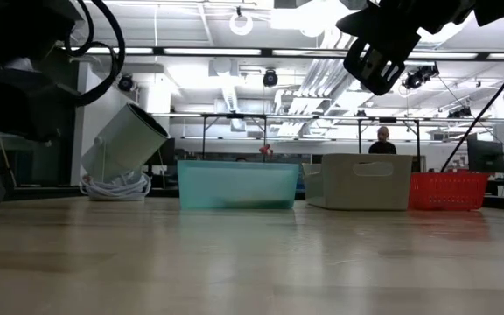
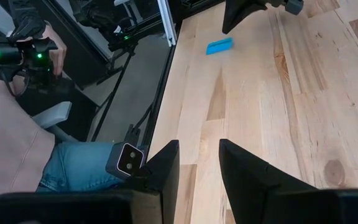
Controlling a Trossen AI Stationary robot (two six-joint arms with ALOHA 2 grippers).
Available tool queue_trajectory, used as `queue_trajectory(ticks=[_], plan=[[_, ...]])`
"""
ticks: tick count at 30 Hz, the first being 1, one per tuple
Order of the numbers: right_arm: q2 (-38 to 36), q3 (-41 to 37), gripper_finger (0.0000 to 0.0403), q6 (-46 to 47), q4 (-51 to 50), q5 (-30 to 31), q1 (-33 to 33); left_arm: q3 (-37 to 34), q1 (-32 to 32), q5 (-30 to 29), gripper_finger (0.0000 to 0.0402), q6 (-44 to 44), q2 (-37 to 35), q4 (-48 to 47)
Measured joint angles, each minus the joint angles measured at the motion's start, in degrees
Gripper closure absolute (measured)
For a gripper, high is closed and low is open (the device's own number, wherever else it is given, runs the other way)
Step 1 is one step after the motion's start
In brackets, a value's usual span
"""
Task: Pick & Place School Supplies
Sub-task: Put the blue eraser into the red bin
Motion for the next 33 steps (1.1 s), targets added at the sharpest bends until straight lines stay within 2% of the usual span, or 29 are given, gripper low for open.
queue_trajectory(ticks=[10, 15, 22, 28, 33], plan=[[0.0, 0.0, 0.0298, 0.0, 0.01, -0.01, 0.0, 0.02, -4.85, -2.91, 0.0401, -0.51, -0.02, 0.0], [0.0, 0.0, 0.0298, 0.0, 0.01, -0.01, -0.01, 0.04, -5.42, -2.88, 0.0401, -12.12, -0.02, 1.72], [0.0, 0.0, 0.0298, -0.02, 0.01, -0.01, -0.01, 0.11, -6.4, -5.71, 0.0401, -28.01, -0.04, 10.4], [0.0, 0.0, 0.0298, -0.84, 0.01, -0.04, -0.01, 0.26, -8.49, -15.21, 0.0401, -37.99, -0.04, 18.86], [0.0, 0.0, 0.0298, -1.92, 0.01, -0.06, -0.01, 0.26, -10.75, -21.56, 0.0401, -39.11, -0.04, 26.87]])
